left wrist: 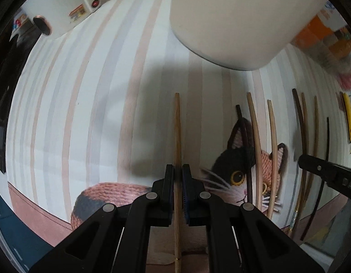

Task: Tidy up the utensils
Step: 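Close right tool on the dark brown chopstick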

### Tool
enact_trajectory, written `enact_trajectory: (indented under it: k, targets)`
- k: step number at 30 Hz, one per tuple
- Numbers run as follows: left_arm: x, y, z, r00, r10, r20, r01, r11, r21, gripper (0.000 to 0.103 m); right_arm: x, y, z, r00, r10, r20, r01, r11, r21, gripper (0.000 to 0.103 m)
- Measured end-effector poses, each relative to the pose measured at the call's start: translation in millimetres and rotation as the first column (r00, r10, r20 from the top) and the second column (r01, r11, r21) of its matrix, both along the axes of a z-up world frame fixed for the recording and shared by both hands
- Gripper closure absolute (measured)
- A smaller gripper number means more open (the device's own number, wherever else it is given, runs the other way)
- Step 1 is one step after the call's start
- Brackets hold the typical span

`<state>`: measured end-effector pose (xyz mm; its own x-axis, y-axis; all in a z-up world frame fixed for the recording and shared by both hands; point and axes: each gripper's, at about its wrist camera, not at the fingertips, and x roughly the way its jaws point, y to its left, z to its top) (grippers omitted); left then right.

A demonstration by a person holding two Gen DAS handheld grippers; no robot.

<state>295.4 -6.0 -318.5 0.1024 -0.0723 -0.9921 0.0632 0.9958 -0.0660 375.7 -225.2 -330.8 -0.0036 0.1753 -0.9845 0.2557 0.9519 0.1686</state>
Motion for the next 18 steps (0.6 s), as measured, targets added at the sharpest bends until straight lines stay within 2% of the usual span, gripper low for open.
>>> enact_trajectory:
  k: [4, 6, 10, 11, 12, 14, 15, 18]
  targets:
    - [2.7, -4.4, -0.5, 1.000, -0.009, -0.003, 0.009, 1.000, 0.003, 0.098, 13.6, -0.1, -9.6, 0.998, 0.047, -0.049, -0.050, 0.996, -0.076, 0.095]
    - [7.1, -7.0, -0.7, 1.000, -0.017, -0.005, 0.017, 1.000, 0.010, 0.098, 22.6, 5.6, -7.4, 0.996, 0.073, -0.047, -0.079, 0.990, -0.119, 0.084]
    - [21.3, -26.1, -1.7, 0.999, -0.041, 0.000, 0.041, 0.999, 0.033, 0.096, 42.2, 28.1, -8.1, 0.986, 0.153, -0.066, -0.163, 0.967, -0.197, 0.079]
    - [28.1, -30.6, -3.4, 0.999, -0.043, 0.000, 0.043, 0.998, 0.036, 0.096, 46.7, 32.2, -8.5, 0.986, 0.153, -0.068, -0.164, 0.967, -0.198, 0.079]
    - [30.8, -31.8, -3.4, 0.999, -0.040, -0.001, 0.040, 0.999, 0.036, 0.096, 52.0, 32.0, -8.2, 0.987, 0.145, -0.073, -0.156, 0.969, -0.189, 0.086]
    - [37.8, -35.8, -5.3, 1.000, -0.029, 0.000, 0.028, 0.999, 0.033, 0.098, 58.2, 31.9, -8.1, 0.990, 0.119, -0.074, -0.130, 0.976, -0.175, 0.088]
    - [39.7, -36.6, -5.2, 1.000, -0.021, 0.002, 0.021, 0.999, 0.031, 0.098, 60.6, 39.4, -9.6, 0.991, 0.113, -0.071, -0.124, 0.976, -0.178, 0.097]
    - [45.4, -41.0, -5.4, 1.000, -0.008, 0.011, 0.008, 0.999, 0.038, 0.099, 67.2, 36.6, -6.2, 0.995, 0.094, -0.031, -0.099, 0.979, -0.178, 0.097]
